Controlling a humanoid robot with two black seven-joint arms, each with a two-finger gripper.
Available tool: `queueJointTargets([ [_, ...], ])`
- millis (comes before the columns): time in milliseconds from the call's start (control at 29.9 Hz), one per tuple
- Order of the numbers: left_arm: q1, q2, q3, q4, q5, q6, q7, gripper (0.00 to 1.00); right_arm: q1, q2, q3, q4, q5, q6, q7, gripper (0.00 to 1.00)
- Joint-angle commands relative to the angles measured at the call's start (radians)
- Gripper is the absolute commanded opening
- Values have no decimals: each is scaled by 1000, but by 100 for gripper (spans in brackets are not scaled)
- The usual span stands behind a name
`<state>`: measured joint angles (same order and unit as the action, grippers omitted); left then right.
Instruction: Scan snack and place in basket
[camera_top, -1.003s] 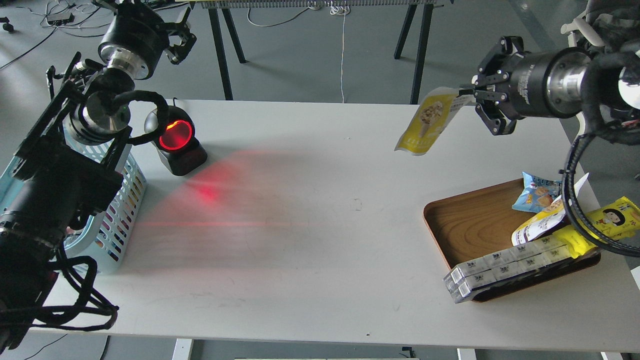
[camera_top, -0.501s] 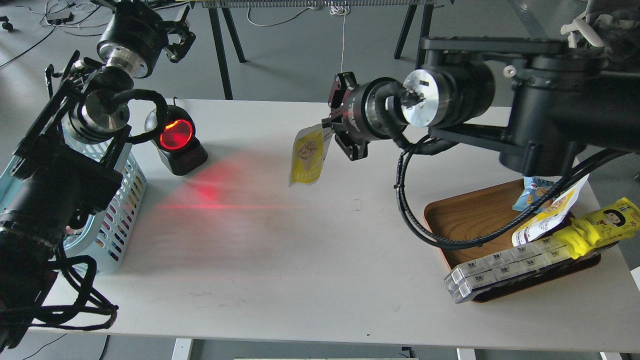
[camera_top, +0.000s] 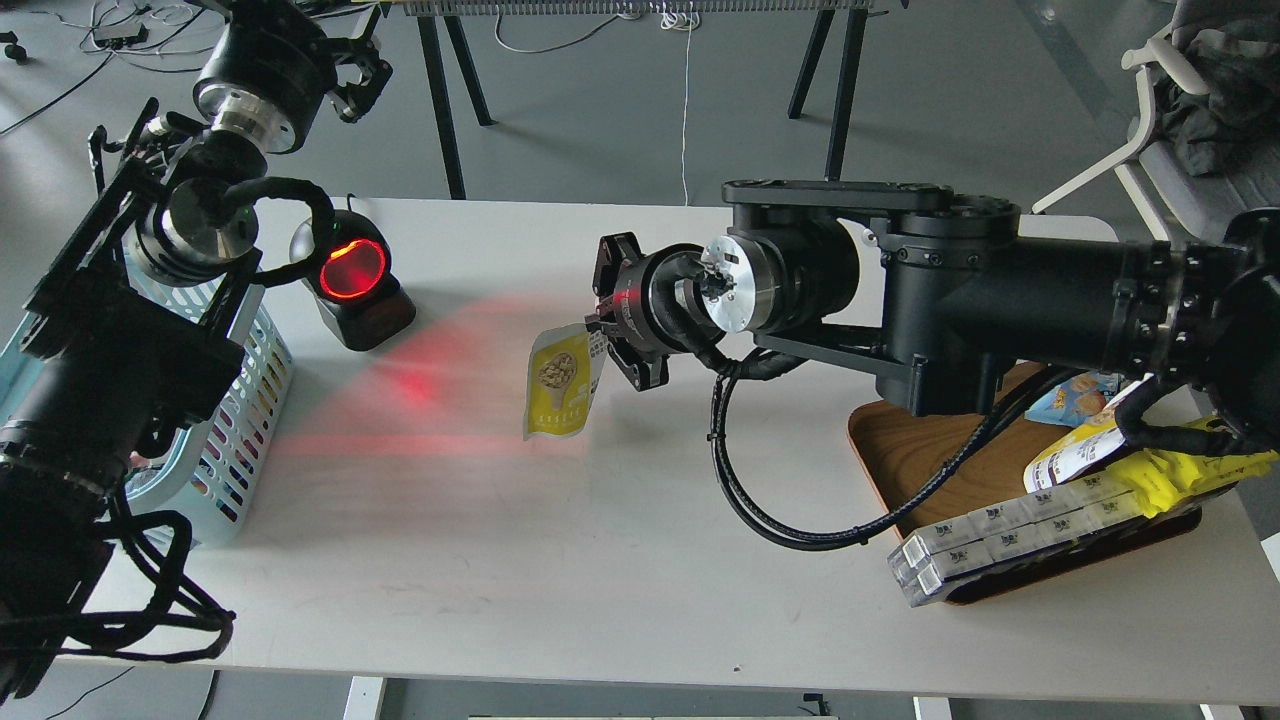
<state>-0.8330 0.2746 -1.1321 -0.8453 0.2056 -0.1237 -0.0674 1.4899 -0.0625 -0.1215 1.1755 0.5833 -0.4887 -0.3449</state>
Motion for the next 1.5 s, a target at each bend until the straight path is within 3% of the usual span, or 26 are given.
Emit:
queueJointTargets([
  [0, 0, 0, 0, 2, 0, 1, 0, 100, 0, 1, -3, -3, -3, 0, 0, 0],
  [234, 2, 5, 0, 0, 0, 1, 0, 100, 4, 7, -4, -7, -16, 0, 1, 2],
  [334, 2, 8, 0, 0, 0, 1, 1, 100, 7, 7, -4, -5, -16, 0, 1, 10],
  [401, 2, 11, 0, 2, 0, 1, 1, 100, 9, 6, -4, -5, -17, 0, 1, 21],
  [468, 3, 17, 0, 2, 0, 1, 1, 100, 15, 3, -4, -5, -17, 0, 1, 39],
  [568, 3, 21, 0, 2, 2, 3, 1, 100, 18, 0, -4, -5, -17, 0, 3, 54],
  [669, 3, 23, 0, 2, 2, 4, 1, 100, 23, -8, 5, 0, -19, 0, 6, 81],
  [702, 3, 34, 0, 2, 0, 6, 3, 100, 24, -16, 19, 3, -22, 0, 4, 100],
  [1070, 32, 158, 0, 8, 8, -1, 15, 100, 84, -115, 196, 6, -97, 0, 6, 100],
  [1304, 37, 354, 3, 2, 11, -85, 47, 100, 78, -177, 287, -71, -157, 0, 7, 100],
  [1471, 25, 480, 126, -37, 49, -123, 44, 100, -5, -178, 394, -169, -172, 44, 15, 100],
])
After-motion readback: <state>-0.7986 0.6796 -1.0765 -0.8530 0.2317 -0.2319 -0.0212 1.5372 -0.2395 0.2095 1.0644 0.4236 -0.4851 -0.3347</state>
